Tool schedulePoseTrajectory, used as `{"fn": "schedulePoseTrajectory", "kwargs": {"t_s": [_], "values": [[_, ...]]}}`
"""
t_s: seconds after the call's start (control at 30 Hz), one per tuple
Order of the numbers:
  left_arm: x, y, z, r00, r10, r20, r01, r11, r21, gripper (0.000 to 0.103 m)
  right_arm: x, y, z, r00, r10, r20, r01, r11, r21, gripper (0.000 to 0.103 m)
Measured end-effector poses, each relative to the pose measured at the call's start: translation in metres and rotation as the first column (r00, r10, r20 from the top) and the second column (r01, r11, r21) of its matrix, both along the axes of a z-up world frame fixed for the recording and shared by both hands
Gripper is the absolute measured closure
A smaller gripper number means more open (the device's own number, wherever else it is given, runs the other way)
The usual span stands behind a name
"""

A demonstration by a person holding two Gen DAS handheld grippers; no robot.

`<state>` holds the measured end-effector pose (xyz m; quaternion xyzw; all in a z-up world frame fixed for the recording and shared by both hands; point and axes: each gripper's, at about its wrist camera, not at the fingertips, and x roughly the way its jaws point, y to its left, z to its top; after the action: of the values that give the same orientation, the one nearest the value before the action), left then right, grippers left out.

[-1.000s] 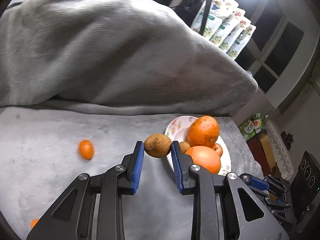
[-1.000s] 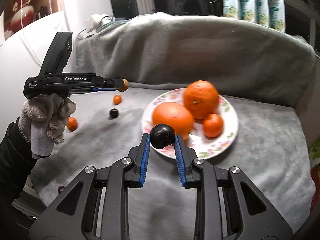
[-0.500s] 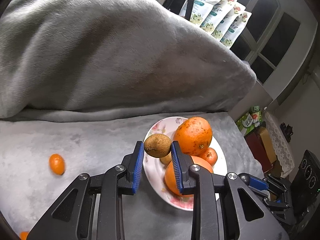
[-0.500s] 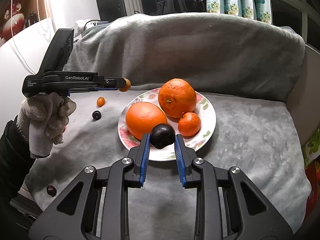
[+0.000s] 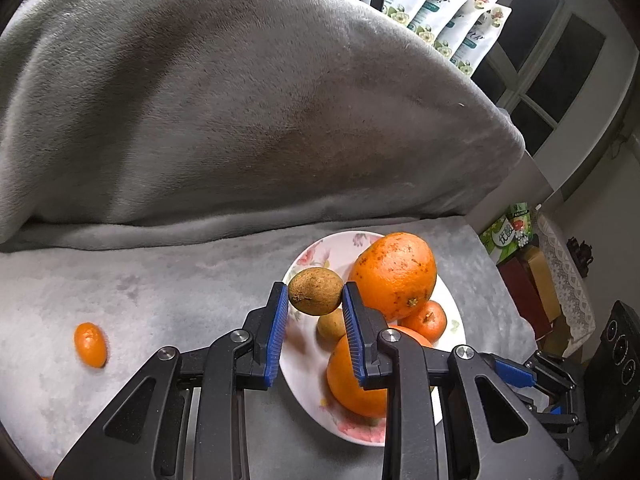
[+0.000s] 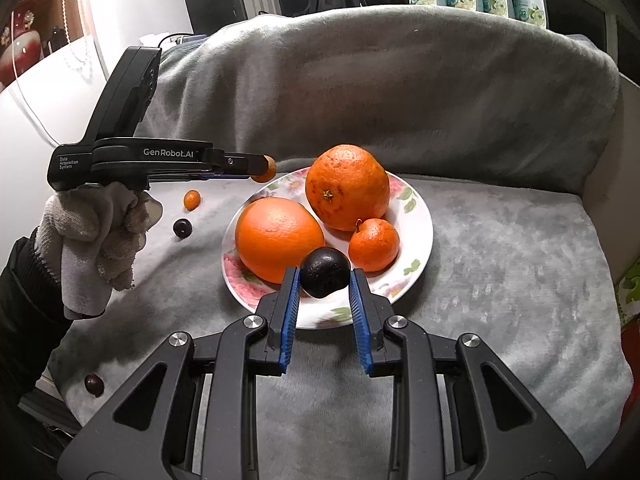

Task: Organize fruits
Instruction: 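Carry the longan with the left gripper onto the plate while the right gripper carries the plum, then open both grippers to release the longan and plum onto the plate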

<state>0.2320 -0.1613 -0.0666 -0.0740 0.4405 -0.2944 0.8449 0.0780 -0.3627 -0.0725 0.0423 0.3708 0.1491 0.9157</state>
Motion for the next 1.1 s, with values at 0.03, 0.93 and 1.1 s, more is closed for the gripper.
{"fn": "schedulePoseTrajectory", "kwargs": {"t_s": [0.03,0.93,1.1], "values": [[0.001,-0.001,-0.001,1.000,-0.002,-0.002,0.002,1.000,0.001,0.077,0.000,0.000,0.000,1.000,0.002,-0.001,-0.002,1.000,-0.001,0.077],[-0.005,-0.010,0.013,0.999,-0.024,0.021,0.025,1.000,-0.019,0.028,-0.007,-0.001,0.011,0.999,-0.002,0.043,0.001,1.000,0.015,0.019],[-0.009,-0.014,0.017,0.999,-0.025,0.037,0.025,1.000,0.000,0.022,-0.009,0.004,0.013,0.999,0.005,0.047,-0.005,1.000,-0.003,0.018]]}}
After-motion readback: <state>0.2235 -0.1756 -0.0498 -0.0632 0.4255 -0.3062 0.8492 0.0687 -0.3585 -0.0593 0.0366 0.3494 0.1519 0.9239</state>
